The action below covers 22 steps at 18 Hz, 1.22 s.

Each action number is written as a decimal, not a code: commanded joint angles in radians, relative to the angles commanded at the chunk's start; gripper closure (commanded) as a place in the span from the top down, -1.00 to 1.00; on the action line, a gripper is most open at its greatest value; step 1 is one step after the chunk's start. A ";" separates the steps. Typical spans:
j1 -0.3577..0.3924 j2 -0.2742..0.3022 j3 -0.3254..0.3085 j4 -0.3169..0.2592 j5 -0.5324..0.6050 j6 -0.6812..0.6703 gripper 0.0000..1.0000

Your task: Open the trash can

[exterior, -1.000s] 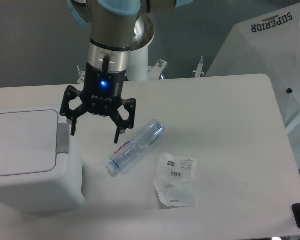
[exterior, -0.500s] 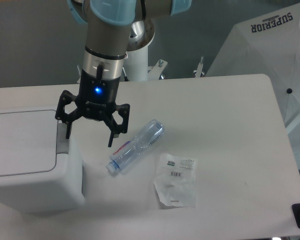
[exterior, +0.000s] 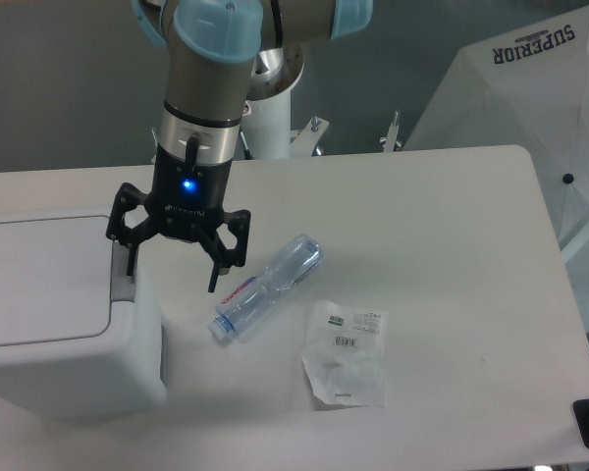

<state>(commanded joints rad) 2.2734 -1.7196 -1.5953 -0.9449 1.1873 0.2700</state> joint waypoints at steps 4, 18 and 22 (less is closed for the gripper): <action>0.000 -0.002 -0.002 -0.002 0.000 0.002 1.00; 0.009 0.002 0.070 0.035 0.000 0.009 1.00; 0.074 0.006 0.112 0.032 0.000 0.048 1.00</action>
<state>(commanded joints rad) 2.3469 -1.7134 -1.4834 -0.9127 1.1873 0.3175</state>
